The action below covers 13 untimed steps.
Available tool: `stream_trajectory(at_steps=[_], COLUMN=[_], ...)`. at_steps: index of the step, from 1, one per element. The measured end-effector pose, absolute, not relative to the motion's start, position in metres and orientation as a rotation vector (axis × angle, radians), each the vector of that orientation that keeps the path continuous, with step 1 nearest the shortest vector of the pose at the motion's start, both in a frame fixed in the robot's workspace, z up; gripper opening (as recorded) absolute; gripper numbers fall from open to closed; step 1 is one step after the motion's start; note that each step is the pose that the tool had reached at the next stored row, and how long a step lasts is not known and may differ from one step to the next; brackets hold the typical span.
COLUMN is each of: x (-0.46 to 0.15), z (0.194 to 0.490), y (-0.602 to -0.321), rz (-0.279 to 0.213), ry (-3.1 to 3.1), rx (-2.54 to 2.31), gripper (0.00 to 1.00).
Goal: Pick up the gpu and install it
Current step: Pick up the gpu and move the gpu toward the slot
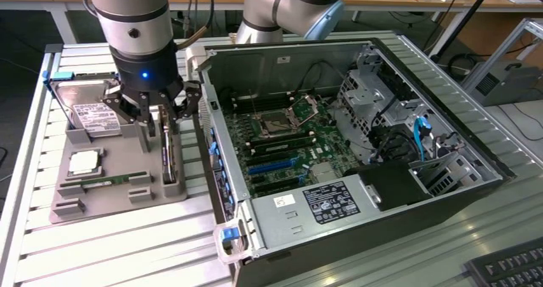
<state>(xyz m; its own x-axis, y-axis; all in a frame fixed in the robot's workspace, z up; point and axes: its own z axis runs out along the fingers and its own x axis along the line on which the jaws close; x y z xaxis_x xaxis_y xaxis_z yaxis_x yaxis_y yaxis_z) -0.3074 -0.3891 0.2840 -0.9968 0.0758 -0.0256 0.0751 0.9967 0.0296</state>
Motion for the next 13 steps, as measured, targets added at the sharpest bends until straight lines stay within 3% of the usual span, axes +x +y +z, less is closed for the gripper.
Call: stream_trajectory(at_steps=[13], x=[-0.3074], z=[0.2806], y=[-0.3891], rz=[0.044], ry=[3.112], rx=[0.118], gripper=[0.42])
